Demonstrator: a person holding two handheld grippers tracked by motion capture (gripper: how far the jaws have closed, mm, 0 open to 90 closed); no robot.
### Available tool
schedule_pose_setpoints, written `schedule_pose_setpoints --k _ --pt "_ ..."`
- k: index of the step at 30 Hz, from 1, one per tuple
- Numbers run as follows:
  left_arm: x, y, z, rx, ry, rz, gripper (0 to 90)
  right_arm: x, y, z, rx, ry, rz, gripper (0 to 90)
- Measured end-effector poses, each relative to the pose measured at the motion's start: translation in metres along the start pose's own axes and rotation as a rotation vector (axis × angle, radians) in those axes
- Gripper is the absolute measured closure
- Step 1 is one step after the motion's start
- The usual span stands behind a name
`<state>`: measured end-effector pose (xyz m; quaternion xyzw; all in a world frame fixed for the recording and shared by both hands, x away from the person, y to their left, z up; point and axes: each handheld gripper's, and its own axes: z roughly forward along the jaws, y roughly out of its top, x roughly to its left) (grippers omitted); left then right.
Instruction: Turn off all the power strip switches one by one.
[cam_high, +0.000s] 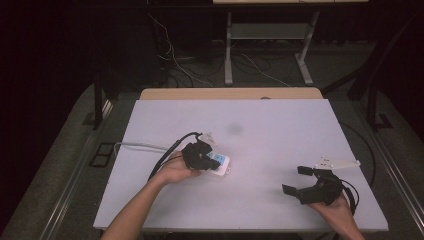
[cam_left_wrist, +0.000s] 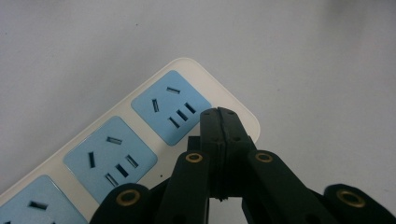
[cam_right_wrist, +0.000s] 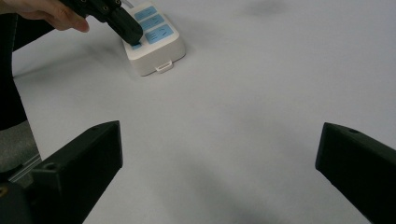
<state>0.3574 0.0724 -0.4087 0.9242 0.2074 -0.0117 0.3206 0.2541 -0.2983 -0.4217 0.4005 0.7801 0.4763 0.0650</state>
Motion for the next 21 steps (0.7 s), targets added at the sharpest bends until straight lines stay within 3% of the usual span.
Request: schedule_pose_setpoints --k 17,21 --pt "0.0020 -0.0017 0.0005 -0.010 -0.015 -0.014 89.4 0.0008 -0.0002 -0.0001 0.002 0.001 -0.002 0.5" --pt "0.0014 -0.0003 0.0019 0.000 -0.003 -0.017 89.5 0.0006 -0.0002 0.0001 0.003 0.000 -0.002 0.5"
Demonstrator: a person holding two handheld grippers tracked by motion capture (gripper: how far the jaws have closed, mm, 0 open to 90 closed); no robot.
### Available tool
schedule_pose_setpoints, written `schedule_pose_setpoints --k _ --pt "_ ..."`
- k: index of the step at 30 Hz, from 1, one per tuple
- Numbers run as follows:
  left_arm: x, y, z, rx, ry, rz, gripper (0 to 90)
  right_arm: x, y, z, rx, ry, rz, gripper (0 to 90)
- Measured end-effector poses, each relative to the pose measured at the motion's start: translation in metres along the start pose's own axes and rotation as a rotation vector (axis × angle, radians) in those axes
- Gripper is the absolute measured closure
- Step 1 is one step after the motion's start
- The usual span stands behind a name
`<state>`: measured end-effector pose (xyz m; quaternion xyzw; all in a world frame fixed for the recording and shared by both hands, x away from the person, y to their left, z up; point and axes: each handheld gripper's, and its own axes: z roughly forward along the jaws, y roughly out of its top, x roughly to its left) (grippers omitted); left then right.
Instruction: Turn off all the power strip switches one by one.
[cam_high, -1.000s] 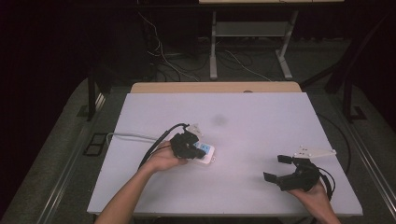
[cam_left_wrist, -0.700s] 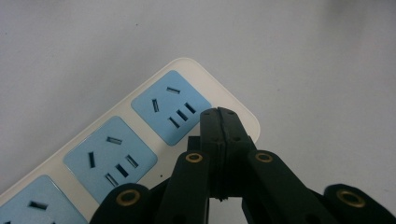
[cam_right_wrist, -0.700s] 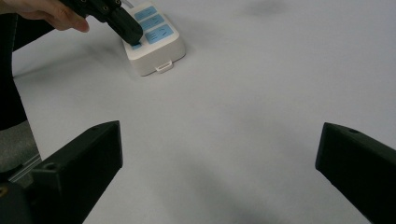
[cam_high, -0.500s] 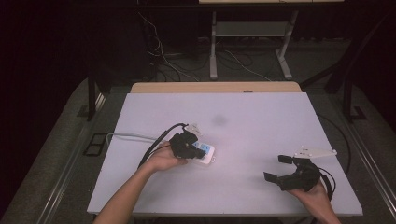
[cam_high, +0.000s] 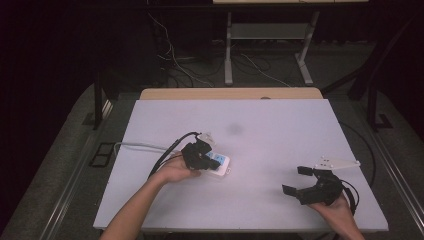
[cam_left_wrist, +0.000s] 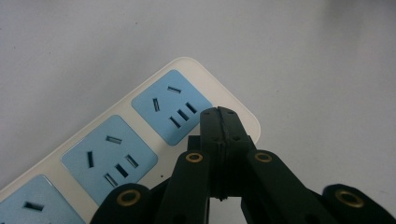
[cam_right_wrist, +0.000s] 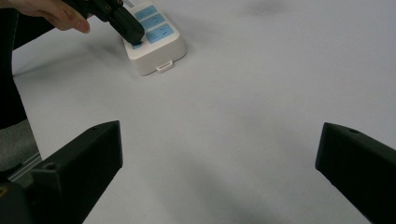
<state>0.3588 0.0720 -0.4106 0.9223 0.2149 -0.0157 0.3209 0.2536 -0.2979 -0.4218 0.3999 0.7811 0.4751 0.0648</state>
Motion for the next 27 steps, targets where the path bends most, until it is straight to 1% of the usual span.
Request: schedule_pose_setpoints --k 3,5,10,12,16,23,24,25,26,27 --pt "0.0013 -0.0005 -0.0002 -0.002 -0.004 -0.016 89.5 0.0003 0.0002 0.0008 0.004 0.000 -0.003 0.5" --pt "0.0013 -0.0003 -0.0003 0.000 -0.003 -0.018 89.5 0.0008 0.0002 0.0006 0.003 0.000 -0.004 0.5" --pt "-0.0024 0.0002 -0.0004 -0.001 0.018 0.009 89.4 0.0005 0.0003 0.0002 0.001 0.000 0.000 0.5" --pt "-0.0026 -0.0003 -0.0006 -0.004 0.022 0.011 89.4 0.0000 0.0003 0.0005 0.001 -0.002 -0.002 0.5" --pt "-0.0016 -0.0023 -0.0009 -0.017 0.016 -0.012 89.4 -0.0002 0.0005 0.0008 0.001 -0.003 -0.002 0.5" --pt "-0.0018 -0.0022 -0.0011 -0.017 0.017 -0.009 89.3 -0.0001 0.0005 -0.0001 -0.004 -0.005 0.001 0.5" --pt "-0.0017 -0.0021 -0.0017 -0.024 0.014 -0.010 89.3 -0.0003 0.0005 -0.0002 -0.003 -0.005 0.000 0.5" --pt "-0.0011 -0.0016 -0.0040 -0.041 0.002 -0.021 89.3 -0.0003 0.0005 -0.0003 -0.003 -0.005 0.000 0.5" --pt "-0.0016 -0.0014 -0.0045 -0.023 0.020 -0.006 89.2 -0.0004 0.0005 -0.0006 -0.004 -0.005 -0.001 0.5" --pt "-0.0017 -0.0015 -0.0052 -0.023 0.025 -0.008 89.1 -0.0006 0.0006 -0.0008 -0.006 -0.005 -0.003 0.5"
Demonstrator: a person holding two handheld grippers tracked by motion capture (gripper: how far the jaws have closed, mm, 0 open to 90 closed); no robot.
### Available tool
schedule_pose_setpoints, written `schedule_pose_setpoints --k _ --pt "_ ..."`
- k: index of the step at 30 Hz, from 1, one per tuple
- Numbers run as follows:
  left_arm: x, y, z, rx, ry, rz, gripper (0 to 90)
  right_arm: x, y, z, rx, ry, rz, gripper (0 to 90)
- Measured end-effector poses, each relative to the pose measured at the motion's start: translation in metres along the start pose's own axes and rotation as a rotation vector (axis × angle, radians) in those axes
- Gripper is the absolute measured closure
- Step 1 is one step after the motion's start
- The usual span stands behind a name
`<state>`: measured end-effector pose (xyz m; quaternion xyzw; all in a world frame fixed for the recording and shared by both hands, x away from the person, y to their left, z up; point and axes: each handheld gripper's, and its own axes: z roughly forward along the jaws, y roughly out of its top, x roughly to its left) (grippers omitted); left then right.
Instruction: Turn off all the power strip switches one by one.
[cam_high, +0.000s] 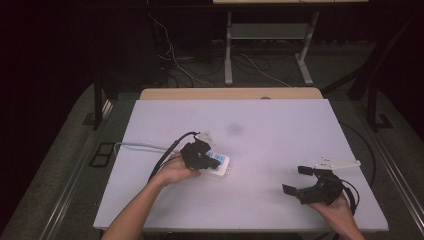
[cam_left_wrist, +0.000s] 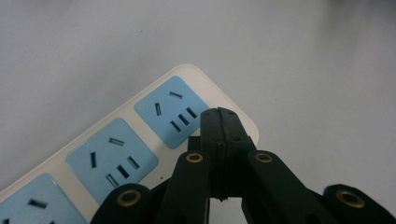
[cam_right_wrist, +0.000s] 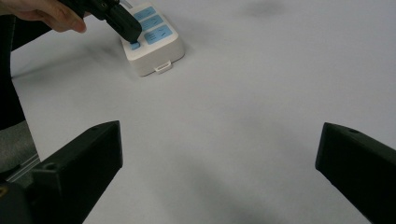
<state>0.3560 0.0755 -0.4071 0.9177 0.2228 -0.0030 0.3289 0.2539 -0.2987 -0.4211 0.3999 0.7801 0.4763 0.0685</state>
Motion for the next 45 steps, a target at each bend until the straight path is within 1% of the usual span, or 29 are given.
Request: schedule_pose_setpoints --k 3,8,11,14,18,22,26,27,30,33,37,41,45 --pt "0.001 -0.001 -0.002 -0.003 0.015 -0.005 89.1 0.000 0.000 0.000 -0.002 0.000 0.005 0.5" --pt "0.004 -0.001 -0.011 -0.051 0.020 -0.028 89.0 0.000 0.000 0.000 -0.001 -0.001 0.005 0.5" --pt "0.004 -0.001 -0.017 -0.069 0.031 -0.029 89.0 -0.001 0.000 0.000 -0.002 -0.002 0.005 0.5" --pt "0.003 -0.002 -0.023 -0.084 0.052 -0.024 89.0 -0.001 0.000 0.000 -0.002 -0.002 0.004 0.5" --pt "0.000 -0.003 -0.032 -0.105 0.058 -0.020 88.7 -0.001 0.000 0.000 -0.003 -0.003 0.004 0.5" --pt "-0.002 -0.005 -0.041 -0.116 0.067 -0.019 83.7 0.000 0.000 -0.001 -0.003 -0.005 0.005 0.5" --pt "-0.006 -0.007 -0.050 -0.149 0.080 -0.027 77.7 0.000 0.000 -0.001 -0.004 -0.005 0.005 0.5" --pt "-0.007 -0.008 -0.054 -0.163 0.086 -0.032 75.7 0.001 0.000 -0.001 -0.005 -0.005 0.005 0.5" --pt "-0.008 -0.011 -0.061 -0.181 0.095 -0.040 69.3 0.001 0.000 -0.002 -0.008 -0.004 0.001 0.5" --pt "-0.010 -0.015 -0.066 -0.189 0.096 -0.055 62.3 0.002 0.000 -0.002 -0.009 -0.004 0.001 0.5" --pt "-0.010 -0.023 -0.074 -0.217 0.101 -0.097 52.3 0.003 0.000 -0.003 -0.010 -0.003 0.003 0.5" --pt "-0.010 -0.035 -0.082 -0.244 0.109 -0.128 46.6 0.004 0.000 -0.003 -0.010 -0.003 0.001 0.5" --pt "-0.007 -0.050 -0.090 -0.268 0.108 -0.174 39.5 0.004 0.000 -0.002 -0.010 -0.003 -0.003 0.5"
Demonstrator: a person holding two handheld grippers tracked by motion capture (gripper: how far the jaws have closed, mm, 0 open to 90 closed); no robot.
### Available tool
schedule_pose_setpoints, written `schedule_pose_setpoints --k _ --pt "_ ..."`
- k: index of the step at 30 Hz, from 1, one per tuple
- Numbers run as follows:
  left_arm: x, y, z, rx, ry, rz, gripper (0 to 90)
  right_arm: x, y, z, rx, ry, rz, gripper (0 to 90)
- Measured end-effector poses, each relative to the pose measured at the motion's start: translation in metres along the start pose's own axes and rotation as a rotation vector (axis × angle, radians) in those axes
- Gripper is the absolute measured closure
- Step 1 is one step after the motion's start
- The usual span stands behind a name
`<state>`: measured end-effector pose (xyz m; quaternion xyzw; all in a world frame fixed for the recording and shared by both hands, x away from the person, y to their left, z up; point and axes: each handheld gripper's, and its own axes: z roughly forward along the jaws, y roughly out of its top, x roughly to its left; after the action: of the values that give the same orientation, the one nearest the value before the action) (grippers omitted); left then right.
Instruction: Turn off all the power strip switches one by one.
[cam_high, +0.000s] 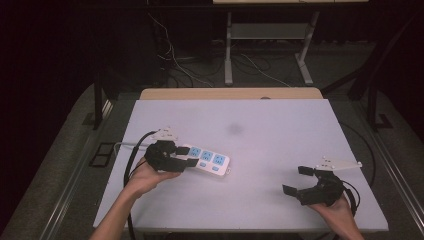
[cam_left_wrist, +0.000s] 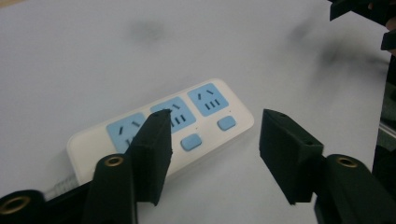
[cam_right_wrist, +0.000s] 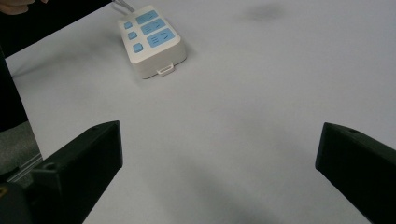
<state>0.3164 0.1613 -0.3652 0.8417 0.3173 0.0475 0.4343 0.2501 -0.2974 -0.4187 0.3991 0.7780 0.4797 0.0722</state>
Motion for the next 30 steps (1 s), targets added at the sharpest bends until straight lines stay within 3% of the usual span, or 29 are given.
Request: schedule_pose_setpoints --k 9,17,22,26,30 --pt "0.003 -0.027 -0.018 -0.042 0.030 -0.063 16.3 0.001 0.000 0.002 0.003 0.002 -0.001 0.5" --pt "-0.007 -0.054 -0.017 -0.060 0.074 -0.090 0.3 0.003 0.000 0.003 0.005 0.005 -0.001 0.5" --pt "-0.012 -0.070 -0.013 -0.097 0.087 -0.096 0.0 0.003 0.000 0.003 0.008 0.006 -0.001 0.5" --pt "-0.014 -0.082 -0.009 -0.155 0.089 -0.116 0.0 0.004 -0.001 0.003 0.011 0.008 0.000 0.5" --pt "-0.015 -0.088 -0.005 -0.156 0.093 -0.111 0.0 0.004 -0.002 0.003 0.012 0.009 0.001 0.5"
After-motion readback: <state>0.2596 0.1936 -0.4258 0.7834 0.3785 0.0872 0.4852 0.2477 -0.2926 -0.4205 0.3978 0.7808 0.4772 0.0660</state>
